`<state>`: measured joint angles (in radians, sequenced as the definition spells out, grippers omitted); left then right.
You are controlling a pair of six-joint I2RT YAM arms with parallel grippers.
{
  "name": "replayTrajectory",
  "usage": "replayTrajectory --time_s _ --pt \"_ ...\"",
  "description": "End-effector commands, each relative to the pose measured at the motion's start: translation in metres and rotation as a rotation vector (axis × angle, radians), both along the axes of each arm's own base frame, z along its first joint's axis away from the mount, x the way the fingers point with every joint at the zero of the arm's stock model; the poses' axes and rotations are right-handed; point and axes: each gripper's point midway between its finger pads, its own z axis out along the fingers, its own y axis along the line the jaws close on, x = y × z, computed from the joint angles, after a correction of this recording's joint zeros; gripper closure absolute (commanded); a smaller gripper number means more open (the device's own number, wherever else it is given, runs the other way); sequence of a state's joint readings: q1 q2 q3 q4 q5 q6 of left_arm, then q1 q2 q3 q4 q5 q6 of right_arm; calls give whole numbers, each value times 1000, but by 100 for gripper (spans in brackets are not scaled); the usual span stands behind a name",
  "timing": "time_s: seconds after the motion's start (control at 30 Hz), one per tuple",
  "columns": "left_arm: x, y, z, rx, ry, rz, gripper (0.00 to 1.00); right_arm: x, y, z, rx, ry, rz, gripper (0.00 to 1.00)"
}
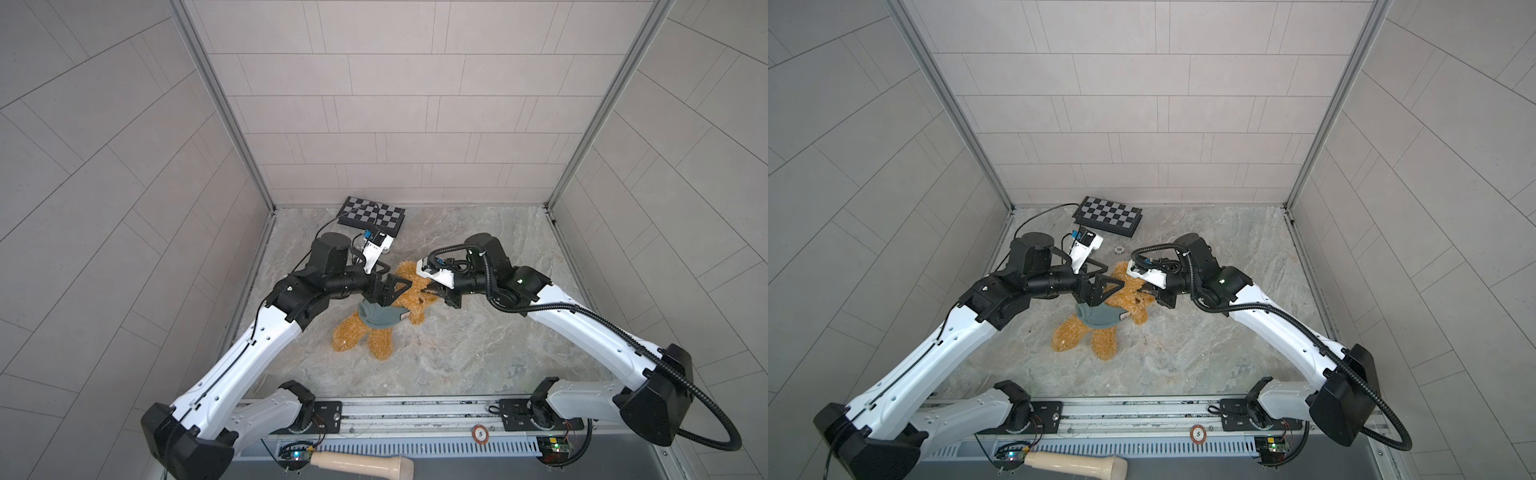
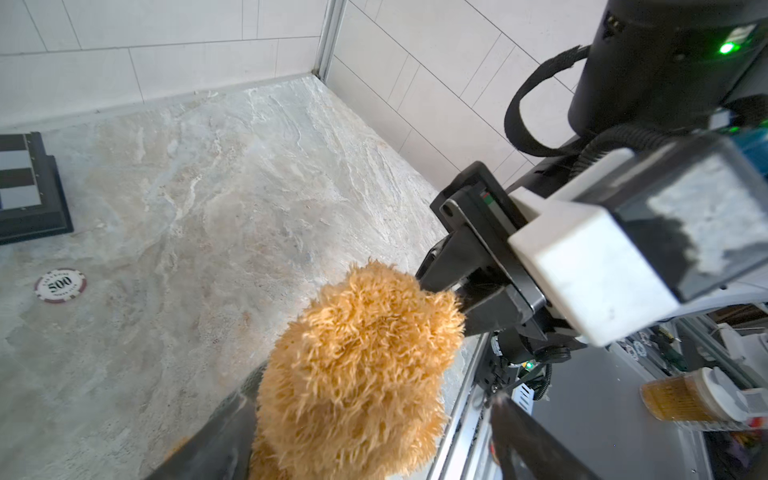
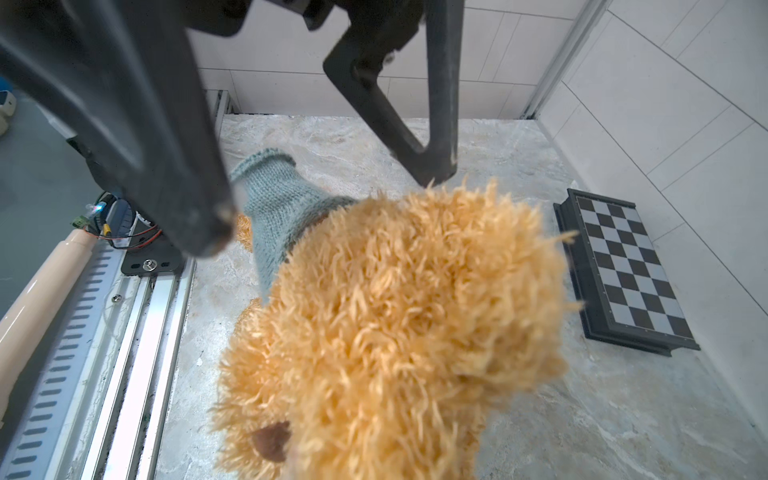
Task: Dress the teddy bear
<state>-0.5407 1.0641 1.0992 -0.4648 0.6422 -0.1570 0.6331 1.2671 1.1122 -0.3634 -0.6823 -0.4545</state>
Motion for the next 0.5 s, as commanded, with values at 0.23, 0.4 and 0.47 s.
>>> replayTrajectory --time_s 0.23,0.4,0.47 --pt "4 -22 -29 16 61 -62 24 -16 15 35 93 -109 136 100" --pt "12 -28 -30 -18 70 -47 62 -20 15 38 107 -117 134 100" --pt "16 -27 -25 -37 55 -30 86 -16 13 43 126 -125 97 100"
